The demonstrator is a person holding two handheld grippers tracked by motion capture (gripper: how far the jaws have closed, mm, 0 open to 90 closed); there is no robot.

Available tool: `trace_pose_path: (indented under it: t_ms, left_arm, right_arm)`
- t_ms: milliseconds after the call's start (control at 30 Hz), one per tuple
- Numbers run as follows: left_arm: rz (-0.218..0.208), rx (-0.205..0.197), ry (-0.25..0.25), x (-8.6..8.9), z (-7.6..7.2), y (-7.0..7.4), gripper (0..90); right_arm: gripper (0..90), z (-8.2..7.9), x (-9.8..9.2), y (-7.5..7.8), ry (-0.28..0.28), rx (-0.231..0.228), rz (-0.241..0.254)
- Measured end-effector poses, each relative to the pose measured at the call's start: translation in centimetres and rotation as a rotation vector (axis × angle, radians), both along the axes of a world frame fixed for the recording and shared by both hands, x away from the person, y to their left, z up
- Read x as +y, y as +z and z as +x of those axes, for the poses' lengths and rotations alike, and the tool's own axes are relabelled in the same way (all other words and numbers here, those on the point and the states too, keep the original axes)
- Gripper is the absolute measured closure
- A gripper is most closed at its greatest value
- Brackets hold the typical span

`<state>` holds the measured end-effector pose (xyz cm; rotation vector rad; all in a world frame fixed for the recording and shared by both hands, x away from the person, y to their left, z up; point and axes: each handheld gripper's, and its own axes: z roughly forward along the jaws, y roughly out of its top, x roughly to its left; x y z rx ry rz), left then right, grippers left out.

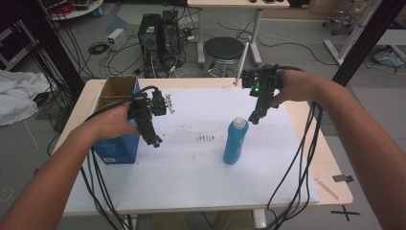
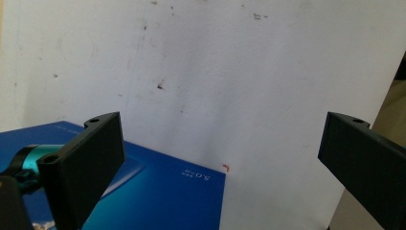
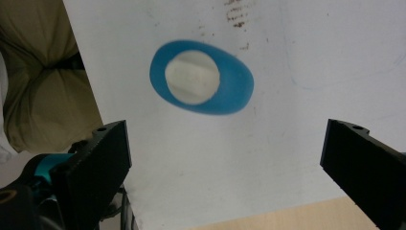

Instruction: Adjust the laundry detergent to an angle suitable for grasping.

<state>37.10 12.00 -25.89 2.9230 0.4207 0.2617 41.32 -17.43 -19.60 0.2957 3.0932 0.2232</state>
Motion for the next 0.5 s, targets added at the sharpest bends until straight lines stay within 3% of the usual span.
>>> trace_pose_path:
  t_ms: [167, 367, 467, 500]
  left_arm:
    - [-0.001, -0.009, 0.004, -0.6, 0.3, -0.5, 2.1]
    - [-0.022, -0.016, 0.019, -1.0, 0.9, -0.7, 2.1]
    - [-0.046, -0.017, 0.043, -1.0, 1.2, -0.9, 2.1]
    - [-0.079, -0.023, 0.075, -0.8, 1.5, -1.0, 2.1]
  right_arm:
    - [2.3, -0.3, -2.8, -0.7, -0.027, 0.002, 0.005]
    - [2.4, -0.5, -4.9, -1.7, -0.060, 0.011, 0.002]
    - [2.4, -0.6, -5.4, -2.2, -0.066, 0.015, 0.002]
    - [2.4, -0.6, -5.5, -2.4, -0.066, 0.015, 0.004]
